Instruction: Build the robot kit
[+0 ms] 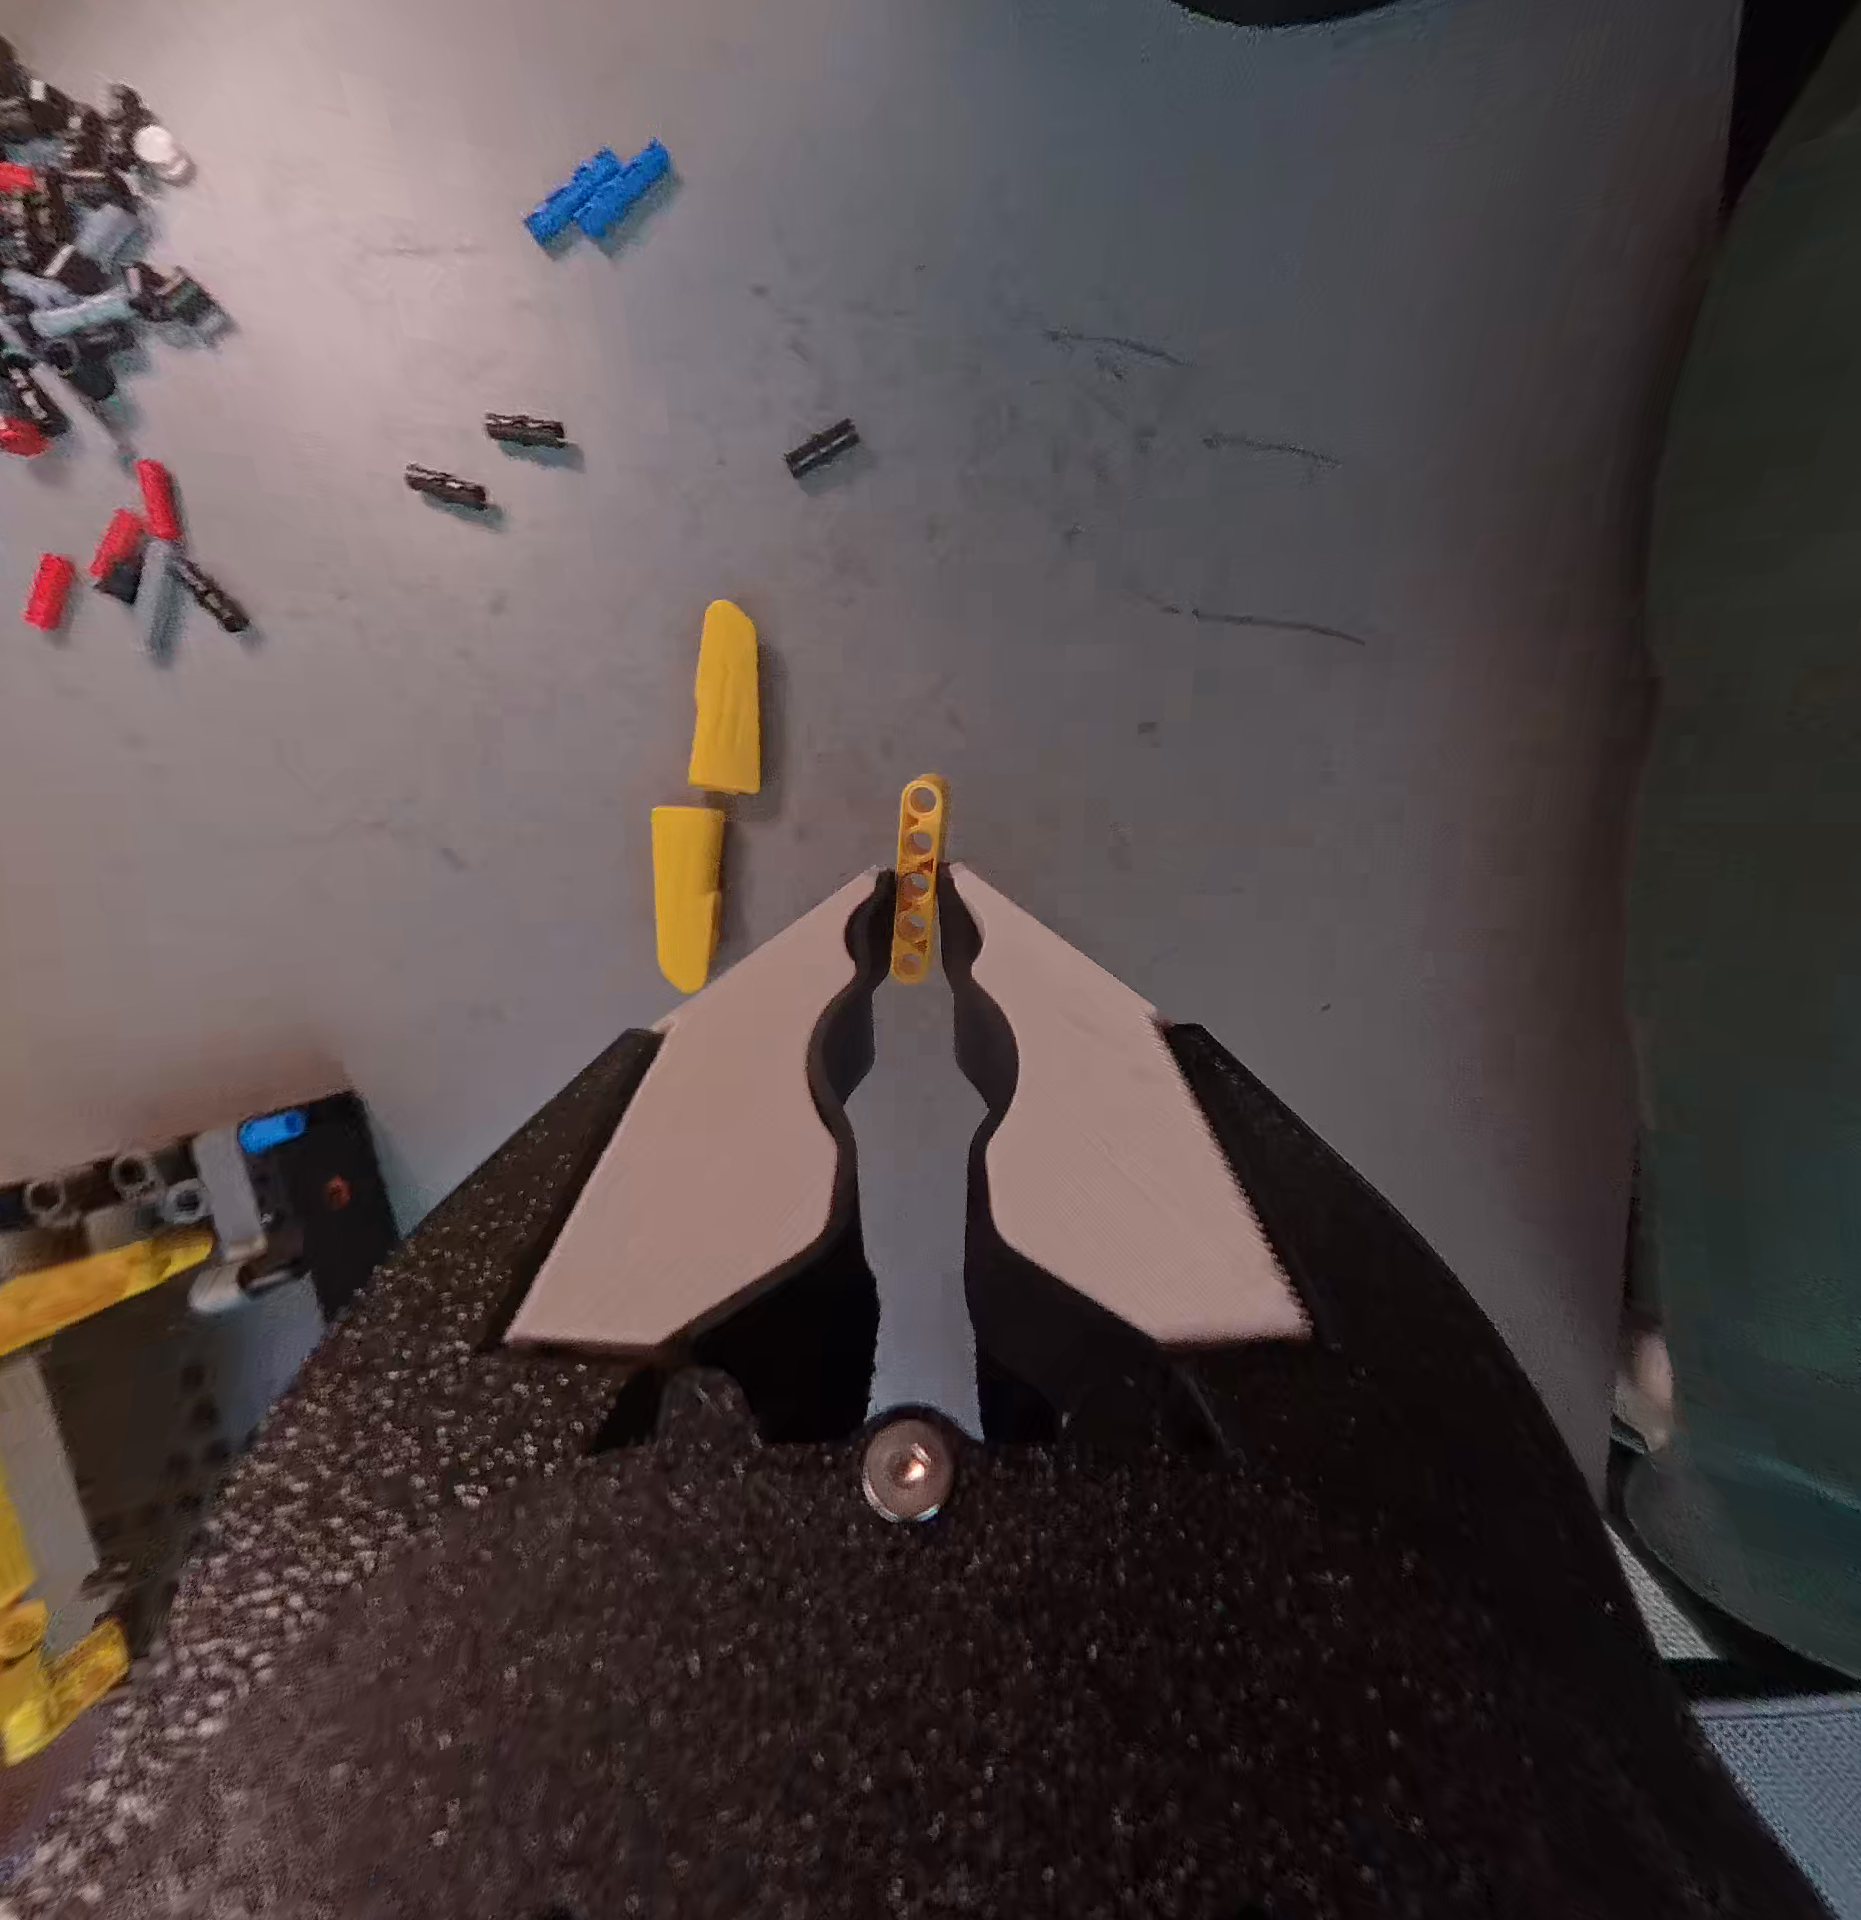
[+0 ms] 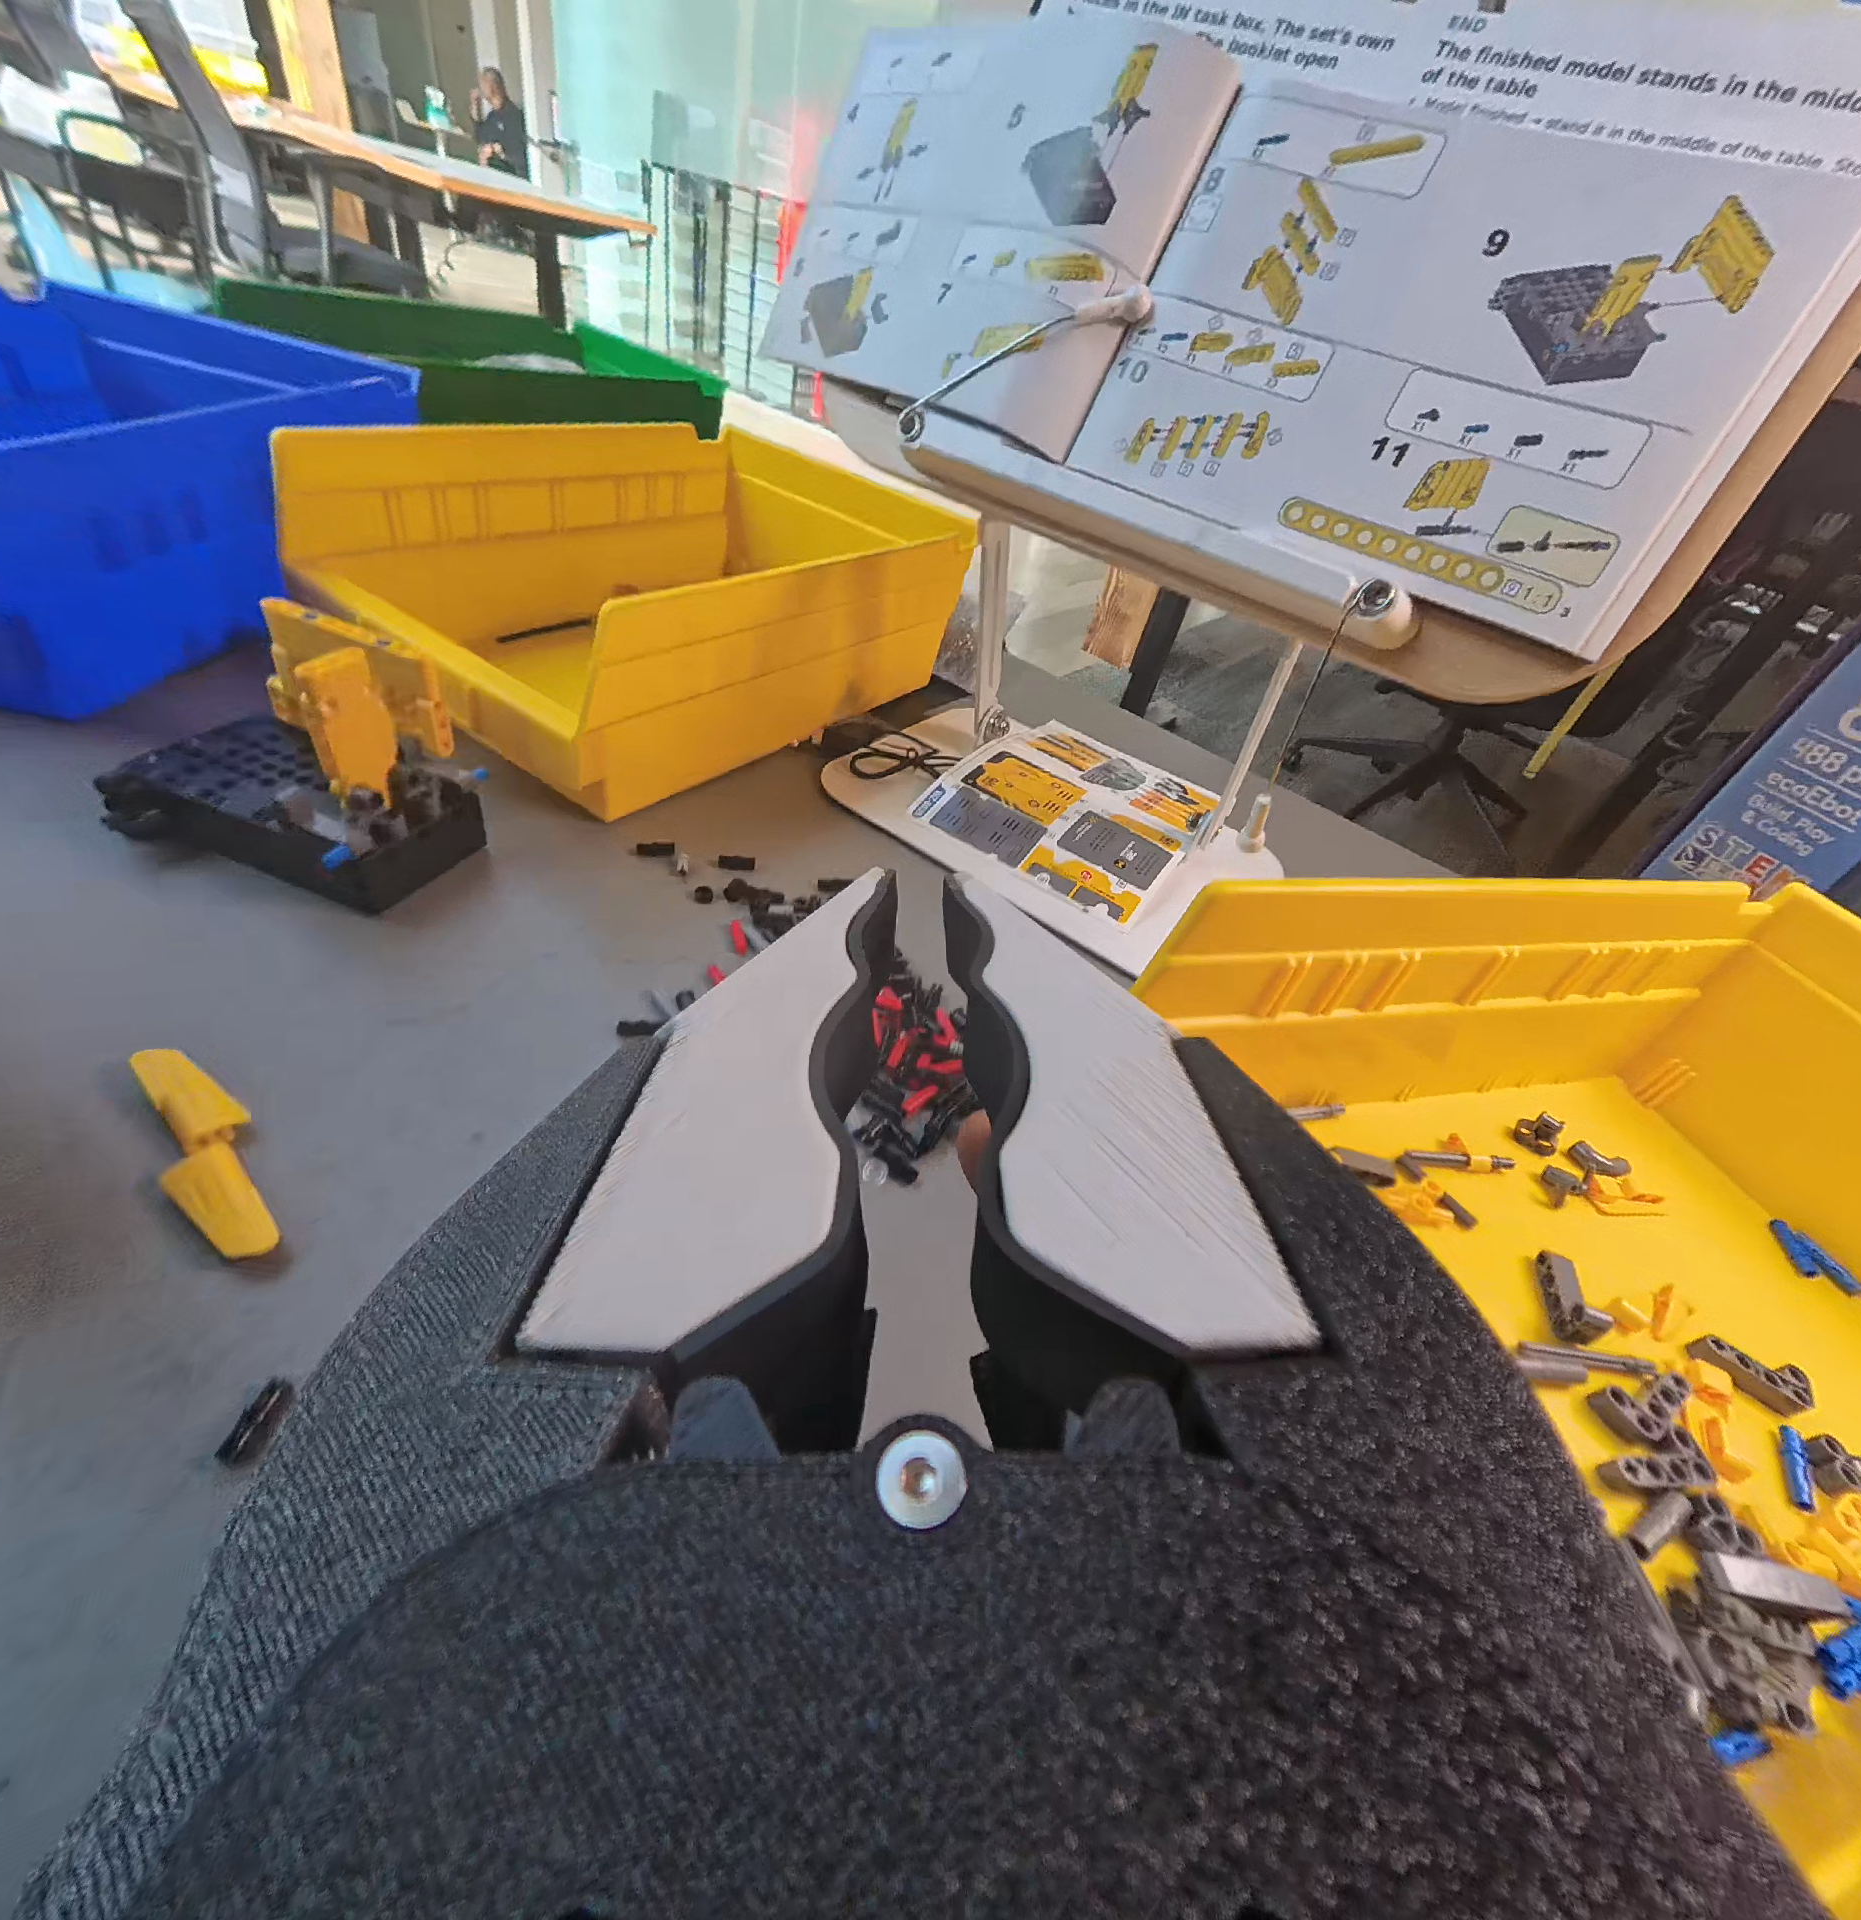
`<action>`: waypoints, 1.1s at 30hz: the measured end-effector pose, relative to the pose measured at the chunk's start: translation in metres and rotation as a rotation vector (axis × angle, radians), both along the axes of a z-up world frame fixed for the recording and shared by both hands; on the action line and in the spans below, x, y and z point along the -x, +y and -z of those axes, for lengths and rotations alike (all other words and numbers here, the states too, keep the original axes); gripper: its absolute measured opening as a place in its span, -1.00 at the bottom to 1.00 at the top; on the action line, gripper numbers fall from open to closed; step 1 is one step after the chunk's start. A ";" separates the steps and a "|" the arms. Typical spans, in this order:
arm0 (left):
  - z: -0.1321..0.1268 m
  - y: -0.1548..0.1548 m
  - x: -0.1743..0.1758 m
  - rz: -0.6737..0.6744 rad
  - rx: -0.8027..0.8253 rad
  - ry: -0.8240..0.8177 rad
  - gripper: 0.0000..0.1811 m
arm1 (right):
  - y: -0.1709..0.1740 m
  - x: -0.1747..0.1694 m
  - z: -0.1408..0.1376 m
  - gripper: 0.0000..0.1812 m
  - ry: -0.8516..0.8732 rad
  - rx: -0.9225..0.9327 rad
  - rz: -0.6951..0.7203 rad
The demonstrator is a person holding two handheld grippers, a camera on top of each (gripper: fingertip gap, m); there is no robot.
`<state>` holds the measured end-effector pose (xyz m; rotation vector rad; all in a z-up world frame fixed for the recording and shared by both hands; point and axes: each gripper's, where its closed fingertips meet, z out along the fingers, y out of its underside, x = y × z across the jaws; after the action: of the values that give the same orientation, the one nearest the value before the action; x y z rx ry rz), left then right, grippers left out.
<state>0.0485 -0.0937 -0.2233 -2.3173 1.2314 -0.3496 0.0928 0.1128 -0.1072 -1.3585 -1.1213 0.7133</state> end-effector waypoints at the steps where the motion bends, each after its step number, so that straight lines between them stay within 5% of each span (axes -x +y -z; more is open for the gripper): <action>1: 0.006 0.001 -0.005 0.009 0.008 0.009 -0.92 | 0.007 0.005 -0.010 -0.90 0.019 0.003 0.014; 7: 0.019 0.010 -0.019 0.021 -0.009 -0.005 -0.92 | 0.082 0.059 -0.082 -0.87 0.147 -0.074 0.141; 14: 0.009 0.007 -0.017 -0.003 -0.059 -0.153 -0.75 | 0.164 0.133 -0.089 -0.93 0.140 -0.091 0.185; 33: 0.001 0.009 0.002 -0.069 -0.082 -0.241 -0.78 | 0.179 0.154 -0.083 -1.00 0.103 -0.071 0.174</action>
<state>0.0464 -0.0849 -0.2242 -2.1687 1.0272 -0.5276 -0.0616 0.2923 -0.0240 -1.3259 -0.9263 0.6045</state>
